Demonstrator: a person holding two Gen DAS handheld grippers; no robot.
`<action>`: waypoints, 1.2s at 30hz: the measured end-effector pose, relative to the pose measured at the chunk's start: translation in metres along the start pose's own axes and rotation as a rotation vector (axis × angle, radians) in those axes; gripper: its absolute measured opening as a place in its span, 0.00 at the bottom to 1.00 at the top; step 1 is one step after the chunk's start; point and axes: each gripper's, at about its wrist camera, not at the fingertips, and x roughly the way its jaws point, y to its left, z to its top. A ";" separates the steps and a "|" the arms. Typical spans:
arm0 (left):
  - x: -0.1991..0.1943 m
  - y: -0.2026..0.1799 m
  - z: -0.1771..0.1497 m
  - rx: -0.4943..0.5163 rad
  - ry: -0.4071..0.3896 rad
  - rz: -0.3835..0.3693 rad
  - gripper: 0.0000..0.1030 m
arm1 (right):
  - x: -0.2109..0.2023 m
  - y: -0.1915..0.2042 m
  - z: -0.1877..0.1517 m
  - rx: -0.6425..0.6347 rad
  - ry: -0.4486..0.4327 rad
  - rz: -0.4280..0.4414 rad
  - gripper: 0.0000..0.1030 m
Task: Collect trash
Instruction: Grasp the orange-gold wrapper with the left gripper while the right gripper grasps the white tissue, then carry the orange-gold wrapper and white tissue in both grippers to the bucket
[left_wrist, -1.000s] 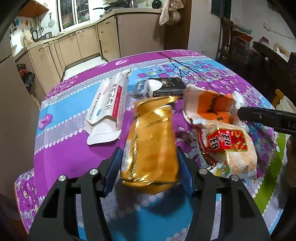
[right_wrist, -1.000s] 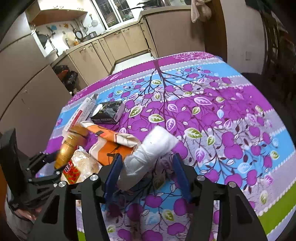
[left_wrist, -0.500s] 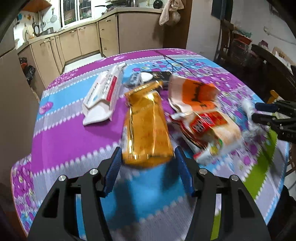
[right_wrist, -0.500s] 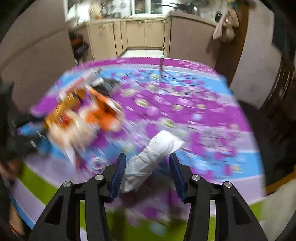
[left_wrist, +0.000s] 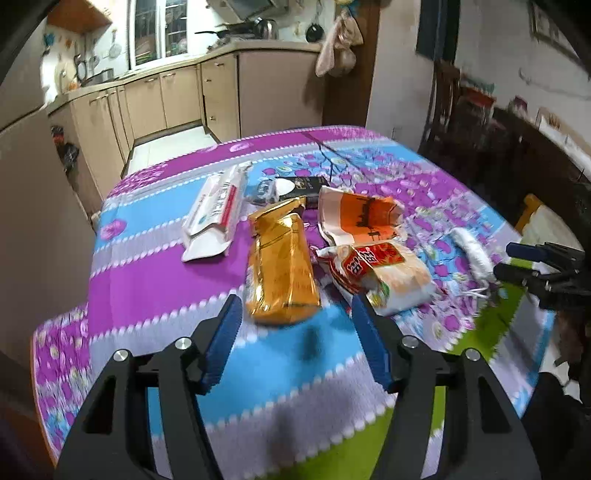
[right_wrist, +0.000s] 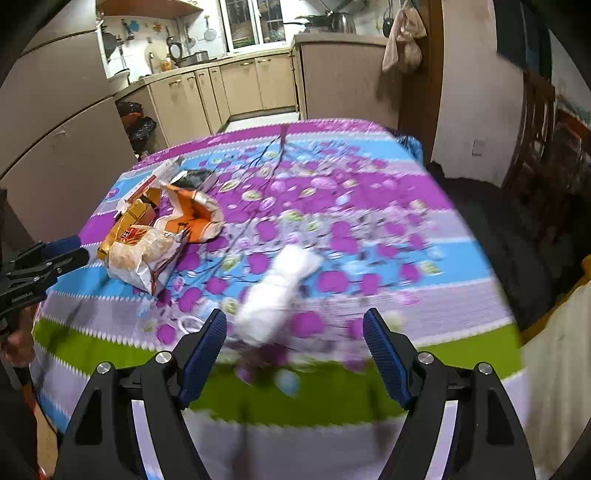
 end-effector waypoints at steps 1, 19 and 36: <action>0.009 -0.002 0.003 0.016 0.015 0.010 0.57 | 0.004 0.004 0.000 0.001 0.002 -0.008 0.64; 0.003 -0.003 -0.003 -0.036 0.042 0.322 0.47 | -0.011 -0.013 -0.009 0.009 -0.063 -0.045 0.25; -0.071 -0.183 0.084 0.191 -0.208 0.287 0.47 | -0.180 -0.148 -0.002 0.144 -0.193 -0.135 0.25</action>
